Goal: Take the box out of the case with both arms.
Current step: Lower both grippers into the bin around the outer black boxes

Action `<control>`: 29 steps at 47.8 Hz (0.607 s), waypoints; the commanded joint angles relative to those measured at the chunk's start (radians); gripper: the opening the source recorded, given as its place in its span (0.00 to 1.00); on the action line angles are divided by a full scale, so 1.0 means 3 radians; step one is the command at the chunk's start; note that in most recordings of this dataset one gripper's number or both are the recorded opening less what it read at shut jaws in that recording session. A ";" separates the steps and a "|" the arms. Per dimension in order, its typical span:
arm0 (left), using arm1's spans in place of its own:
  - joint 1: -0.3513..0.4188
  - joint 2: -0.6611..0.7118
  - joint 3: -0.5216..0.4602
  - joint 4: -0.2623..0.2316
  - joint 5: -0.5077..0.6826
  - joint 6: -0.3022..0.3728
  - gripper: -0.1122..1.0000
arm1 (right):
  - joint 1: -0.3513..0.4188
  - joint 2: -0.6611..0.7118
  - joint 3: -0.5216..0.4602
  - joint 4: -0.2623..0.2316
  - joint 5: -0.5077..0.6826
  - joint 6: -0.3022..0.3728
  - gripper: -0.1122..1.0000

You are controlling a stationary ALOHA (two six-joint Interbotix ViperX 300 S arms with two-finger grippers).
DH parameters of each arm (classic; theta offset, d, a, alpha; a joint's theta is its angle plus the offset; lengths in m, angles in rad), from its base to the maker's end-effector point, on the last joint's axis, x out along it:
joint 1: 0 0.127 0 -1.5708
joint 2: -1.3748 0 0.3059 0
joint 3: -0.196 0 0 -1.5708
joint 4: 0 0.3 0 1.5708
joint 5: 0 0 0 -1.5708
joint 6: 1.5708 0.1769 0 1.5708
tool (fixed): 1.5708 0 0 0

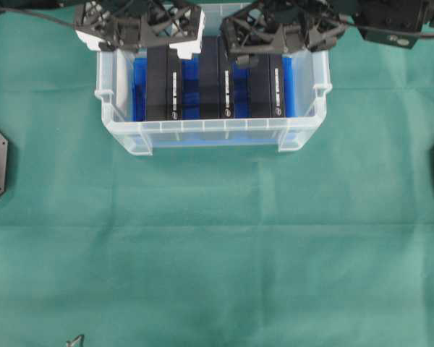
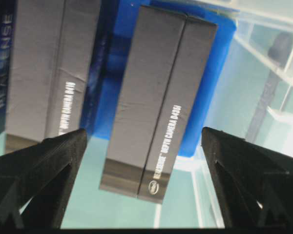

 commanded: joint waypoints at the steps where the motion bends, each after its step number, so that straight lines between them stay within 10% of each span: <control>1: 0.0005 -0.0036 0.0036 0.0015 -0.0092 -0.0036 0.85 | 0.0010 -0.0056 0.0026 -0.0015 -0.0087 0.0031 0.96; 29: 0.0005 0.0087 0.0353 0.0010 -0.0491 -0.0107 0.85 | 0.0020 0.0097 0.0343 -0.0005 -0.0476 0.0066 0.96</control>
